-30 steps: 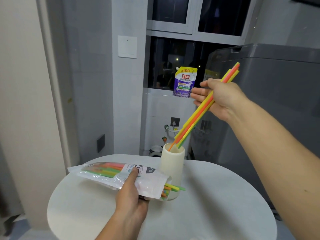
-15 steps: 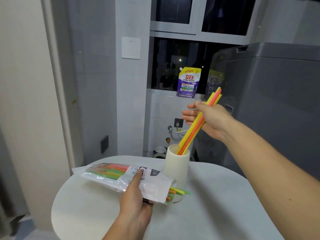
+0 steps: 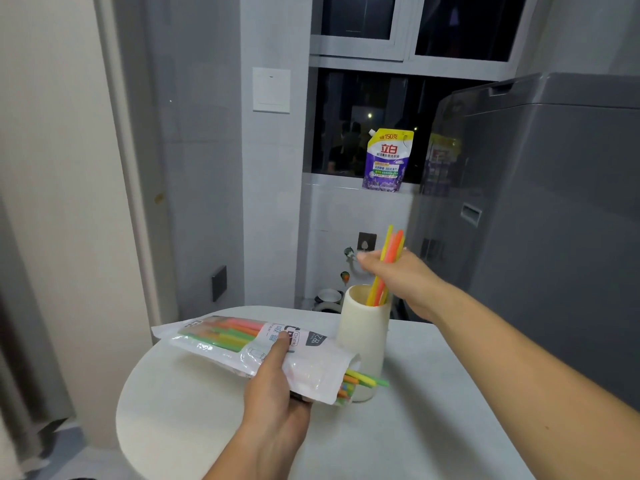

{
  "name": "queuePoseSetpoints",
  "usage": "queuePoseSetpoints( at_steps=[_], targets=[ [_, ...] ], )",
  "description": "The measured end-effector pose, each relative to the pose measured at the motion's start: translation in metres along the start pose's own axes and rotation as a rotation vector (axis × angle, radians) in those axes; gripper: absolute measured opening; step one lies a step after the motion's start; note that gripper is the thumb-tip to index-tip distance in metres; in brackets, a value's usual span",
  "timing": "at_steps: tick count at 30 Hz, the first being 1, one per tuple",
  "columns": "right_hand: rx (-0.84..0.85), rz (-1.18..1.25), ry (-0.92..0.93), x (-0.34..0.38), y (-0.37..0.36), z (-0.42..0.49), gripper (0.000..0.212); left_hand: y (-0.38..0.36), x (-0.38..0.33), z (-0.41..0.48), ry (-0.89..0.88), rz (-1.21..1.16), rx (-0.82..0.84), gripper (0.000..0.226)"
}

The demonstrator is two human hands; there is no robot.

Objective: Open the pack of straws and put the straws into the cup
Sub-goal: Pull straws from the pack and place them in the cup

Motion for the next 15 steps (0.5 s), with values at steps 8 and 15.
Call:
queuePoseSetpoints(
  at_steps=[8, 15],
  targets=[
    [-0.213, 0.082, 0.078, -0.018, -0.010, -0.007, 0.069, 0.002, -0.008, -0.007, -0.004, -0.023, -0.004, 0.037],
    [-0.288, 0.053, 0.190, -0.015, -0.011, -0.012, 0.094, 0.004, -0.017, -0.012, -0.033, -0.038, 0.006, 0.038]
  ],
)
Point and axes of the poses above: each hand's wrist, its own z-axis towards the middle knuckle, its own y-axis out of the back of the hand, x = y × z, the point moved 3 cm from there along z, towards the middle knuckle, and after that the axes turned 11 degrees about y, right-handed, at the moved point
